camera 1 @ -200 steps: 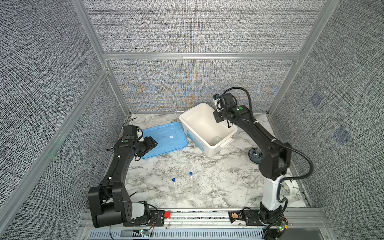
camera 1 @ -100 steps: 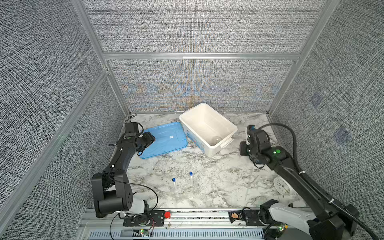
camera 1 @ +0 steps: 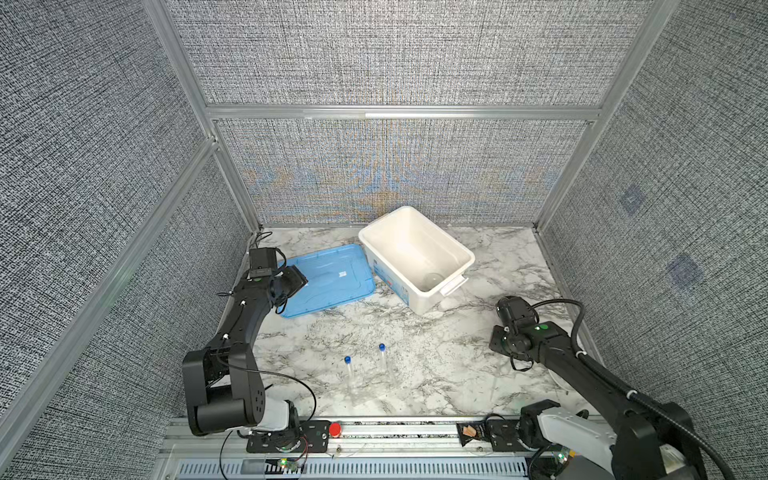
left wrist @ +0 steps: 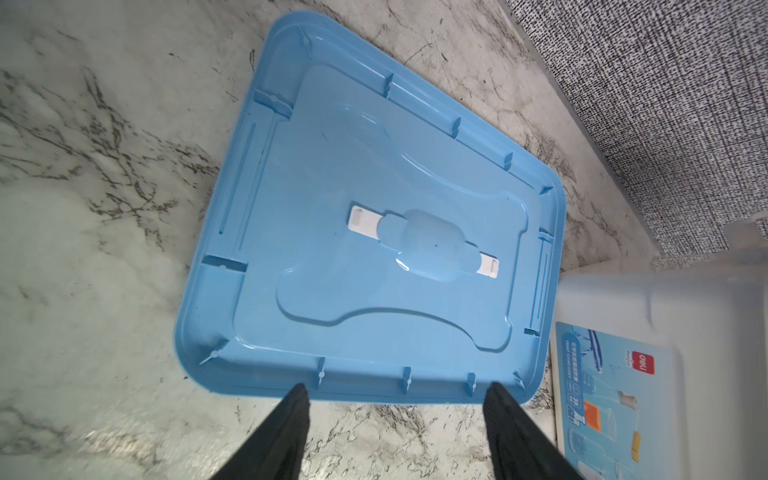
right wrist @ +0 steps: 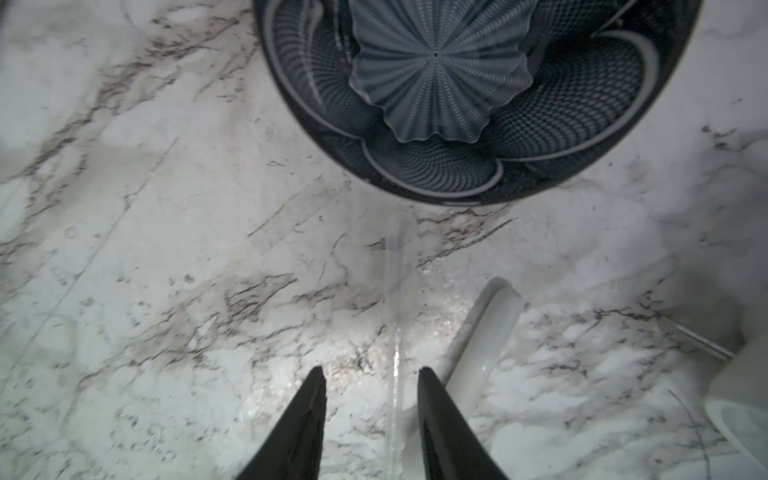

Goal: Organize the chemistry lab equipment
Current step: 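Move the right gripper back to the table near the dark ribbed object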

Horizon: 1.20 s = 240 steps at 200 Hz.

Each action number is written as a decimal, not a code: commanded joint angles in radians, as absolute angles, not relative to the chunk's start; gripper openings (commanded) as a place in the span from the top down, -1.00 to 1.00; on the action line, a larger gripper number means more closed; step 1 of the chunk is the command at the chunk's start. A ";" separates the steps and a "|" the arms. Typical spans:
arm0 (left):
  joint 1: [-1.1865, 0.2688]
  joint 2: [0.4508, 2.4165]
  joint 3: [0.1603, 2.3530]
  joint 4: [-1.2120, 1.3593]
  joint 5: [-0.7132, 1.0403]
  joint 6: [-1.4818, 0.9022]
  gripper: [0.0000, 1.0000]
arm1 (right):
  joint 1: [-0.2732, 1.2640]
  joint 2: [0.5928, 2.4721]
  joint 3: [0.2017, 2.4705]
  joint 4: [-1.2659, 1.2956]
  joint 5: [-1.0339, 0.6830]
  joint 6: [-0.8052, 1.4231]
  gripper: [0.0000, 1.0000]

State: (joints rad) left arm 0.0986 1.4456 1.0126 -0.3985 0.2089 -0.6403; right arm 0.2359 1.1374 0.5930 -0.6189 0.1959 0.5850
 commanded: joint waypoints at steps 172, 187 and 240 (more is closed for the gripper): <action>0.099 1.464 1.141 -0.484 0.164 -0.584 -0.36 | 0.187 1.318 0.643 -0.452 0.000 0.560 0.74; 0.099 1.462 1.137 -0.479 0.160 -0.590 -0.36 | 0.191 1.289 0.650 -0.468 -0.005 0.570 0.75; 0.100 1.446 1.150 -0.502 0.157 -0.580 -0.37 | 0.201 1.105 0.751 -0.497 -0.024 0.529 0.75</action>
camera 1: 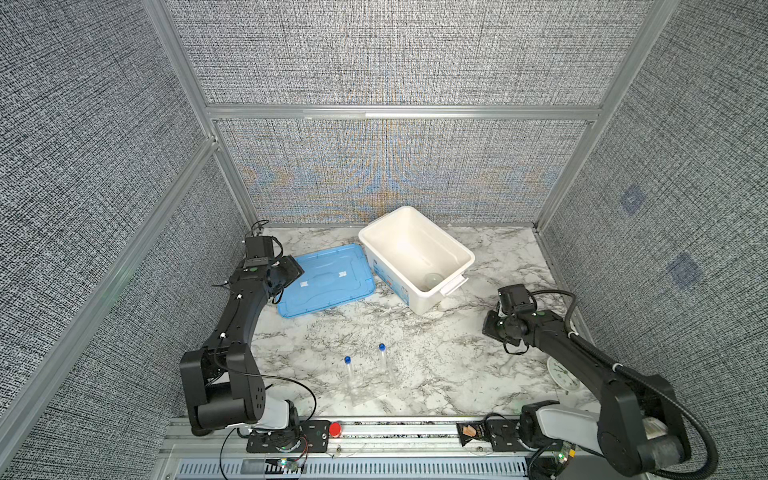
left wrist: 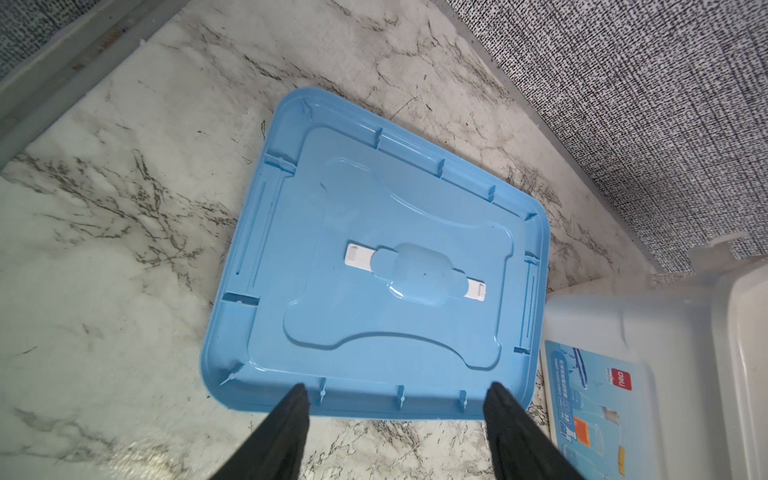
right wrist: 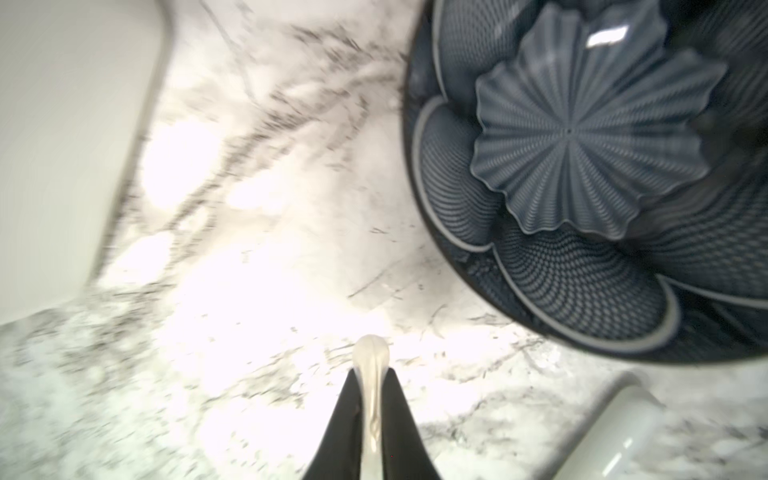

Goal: Organize the chemistry lab equipment
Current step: 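Move the right gripper back to the table near the dark ribbed object, then grasp a second glass rod with the right gripper and lift it, then carry the glass rod with the right gripper into the white bin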

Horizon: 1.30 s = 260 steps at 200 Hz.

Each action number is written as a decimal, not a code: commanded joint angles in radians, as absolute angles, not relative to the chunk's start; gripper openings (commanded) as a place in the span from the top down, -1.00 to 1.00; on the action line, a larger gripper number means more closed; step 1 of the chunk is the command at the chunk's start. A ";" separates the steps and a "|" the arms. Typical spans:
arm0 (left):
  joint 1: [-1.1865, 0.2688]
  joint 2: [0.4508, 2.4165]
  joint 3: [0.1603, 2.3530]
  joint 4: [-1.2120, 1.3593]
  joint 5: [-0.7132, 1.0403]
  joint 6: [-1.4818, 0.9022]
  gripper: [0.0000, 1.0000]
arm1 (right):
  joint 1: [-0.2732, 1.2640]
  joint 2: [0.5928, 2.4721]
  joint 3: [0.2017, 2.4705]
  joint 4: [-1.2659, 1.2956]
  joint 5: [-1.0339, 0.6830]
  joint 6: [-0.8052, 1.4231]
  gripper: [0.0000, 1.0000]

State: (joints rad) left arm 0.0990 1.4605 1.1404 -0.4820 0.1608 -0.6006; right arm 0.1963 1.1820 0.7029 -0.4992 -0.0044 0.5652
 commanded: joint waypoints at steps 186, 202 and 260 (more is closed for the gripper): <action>0.100 1.324 1.033 -0.531 0.152 -0.617 -0.37 | 0.434 1.799 1.661 0.004 -0.357 0.055 0.77; 0.101 1.318 1.017 -0.525 0.139 -0.620 -0.37 | 0.460 1.876 1.710 0.000 -0.356 0.038 0.77; 0.100 1.328 1.036 -0.539 0.149 -0.615 -0.37 | 0.486 2.060 1.802 0.012 -0.383 0.066 0.76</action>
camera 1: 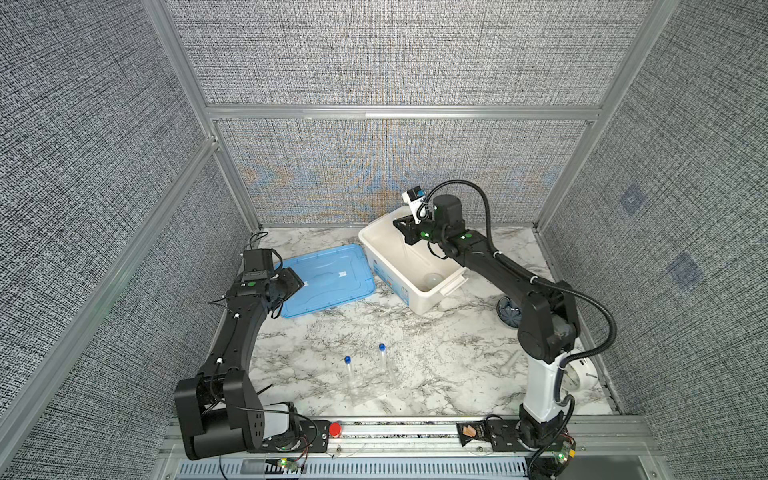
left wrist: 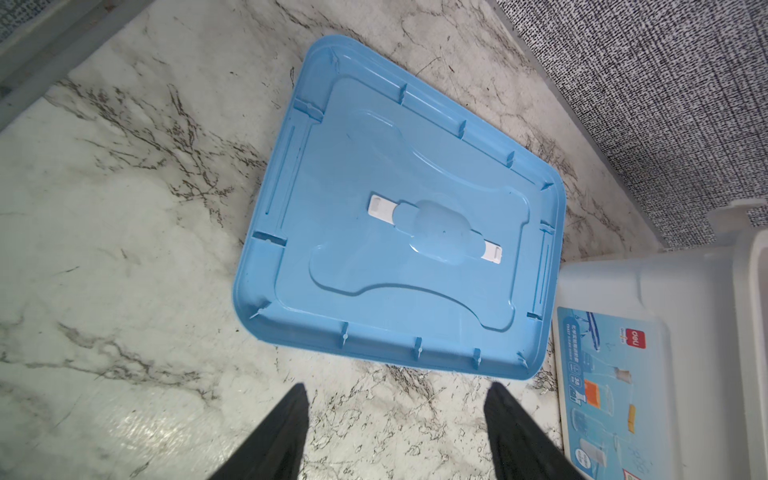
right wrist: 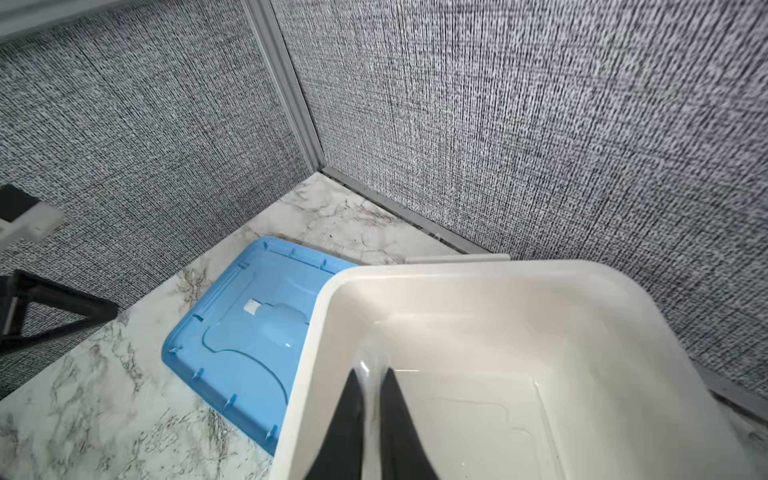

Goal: Organize the chemistry lab equipment
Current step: 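Carry the glass rod with the right gripper into the white bin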

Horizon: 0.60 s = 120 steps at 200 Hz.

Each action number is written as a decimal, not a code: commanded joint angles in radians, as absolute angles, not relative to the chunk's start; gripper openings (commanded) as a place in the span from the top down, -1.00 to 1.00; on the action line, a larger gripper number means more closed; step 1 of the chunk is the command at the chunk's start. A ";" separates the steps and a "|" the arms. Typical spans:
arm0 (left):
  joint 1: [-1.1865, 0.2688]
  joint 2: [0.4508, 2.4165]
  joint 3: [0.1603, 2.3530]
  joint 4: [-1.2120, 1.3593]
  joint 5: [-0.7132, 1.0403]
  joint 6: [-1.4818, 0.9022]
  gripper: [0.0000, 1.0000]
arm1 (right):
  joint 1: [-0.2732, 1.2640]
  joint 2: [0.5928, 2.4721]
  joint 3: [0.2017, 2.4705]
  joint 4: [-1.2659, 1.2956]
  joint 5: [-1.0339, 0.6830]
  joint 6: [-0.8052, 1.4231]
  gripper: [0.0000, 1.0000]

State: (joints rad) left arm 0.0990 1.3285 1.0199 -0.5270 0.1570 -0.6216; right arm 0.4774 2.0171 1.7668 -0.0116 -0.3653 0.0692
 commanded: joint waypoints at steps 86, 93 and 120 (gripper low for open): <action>0.100 1.312 1.024 -0.562 0.127 -0.601 -0.38 | 0.523 2.279 1.976 -0.057 -0.445 0.161 0.77; 0.100 1.311 1.028 -0.565 0.129 -0.601 -0.38 | 0.525 2.289 1.982 -0.068 -0.441 0.159 0.77; 0.100 1.312 1.045 -0.581 0.121 -0.582 -0.38 | 0.527 2.318 1.968 -0.063 -0.434 0.148 0.77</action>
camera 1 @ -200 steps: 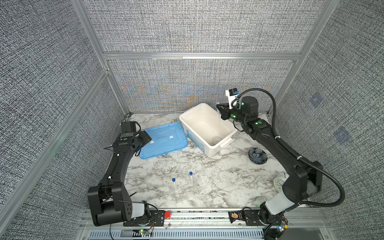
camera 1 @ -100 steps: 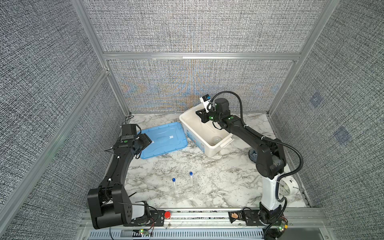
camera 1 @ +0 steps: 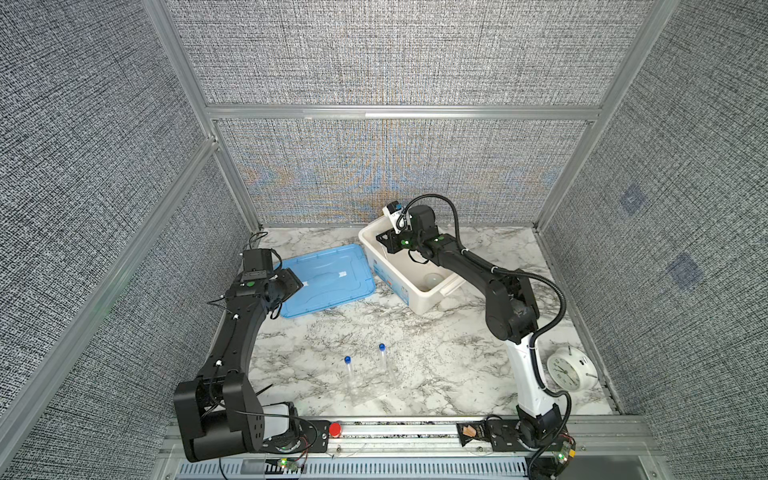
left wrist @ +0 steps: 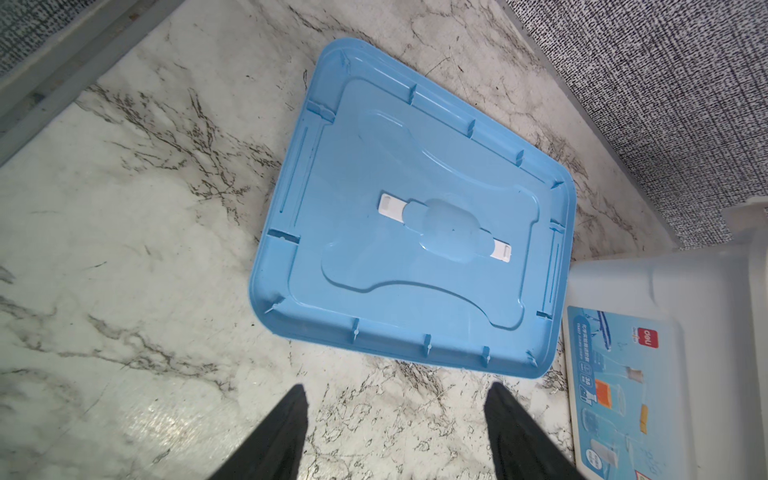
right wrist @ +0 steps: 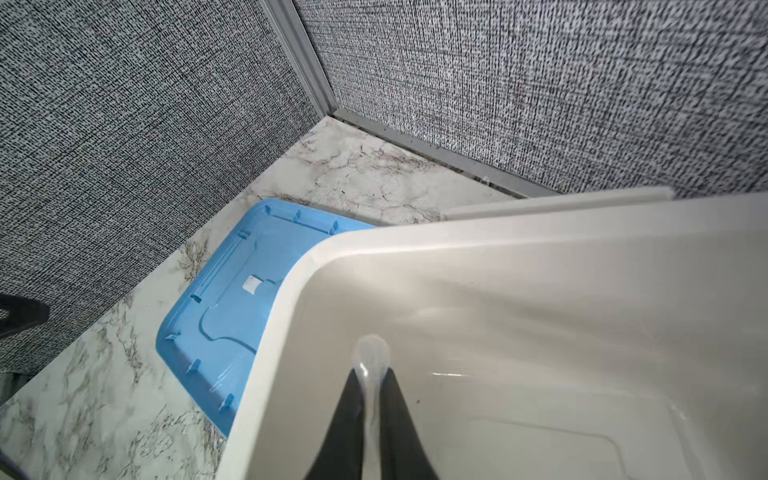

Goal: Organize the chemistry lab equipment
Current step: 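Carry the glass rod with the right gripper into the white bin, then lower the rod into the bin and open the right gripper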

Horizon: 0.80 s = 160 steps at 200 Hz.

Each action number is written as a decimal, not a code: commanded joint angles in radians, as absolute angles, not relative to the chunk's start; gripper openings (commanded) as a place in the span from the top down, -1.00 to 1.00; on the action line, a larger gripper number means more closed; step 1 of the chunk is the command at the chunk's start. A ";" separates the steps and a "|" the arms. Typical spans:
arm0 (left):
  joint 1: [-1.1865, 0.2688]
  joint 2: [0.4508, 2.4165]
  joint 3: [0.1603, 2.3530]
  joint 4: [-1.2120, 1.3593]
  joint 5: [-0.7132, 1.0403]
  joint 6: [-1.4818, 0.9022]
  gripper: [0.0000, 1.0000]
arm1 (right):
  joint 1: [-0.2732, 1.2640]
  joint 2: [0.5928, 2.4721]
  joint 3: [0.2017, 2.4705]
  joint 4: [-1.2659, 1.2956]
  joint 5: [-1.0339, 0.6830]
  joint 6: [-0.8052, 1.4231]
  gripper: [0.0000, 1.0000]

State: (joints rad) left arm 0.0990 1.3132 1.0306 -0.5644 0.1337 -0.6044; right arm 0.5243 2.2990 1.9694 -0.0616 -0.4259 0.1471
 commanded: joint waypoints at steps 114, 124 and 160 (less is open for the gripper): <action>0.100 1.293 1.045 -0.588 0.068 -0.558 -0.38 | 0.539 2.362 1.976 -0.125 -0.413 0.082 0.70; 0.100 1.293 1.048 -0.586 0.083 -0.556 -0.38 | 0.538 2.357 1.961 -0.114 -0.400 0.077 0.69; 0.100 1.281 1.040 -0.576 0.062 -0.548 -0.38 | 0.539 2.374 1.968 -0.131 -0.384 0.050 0.65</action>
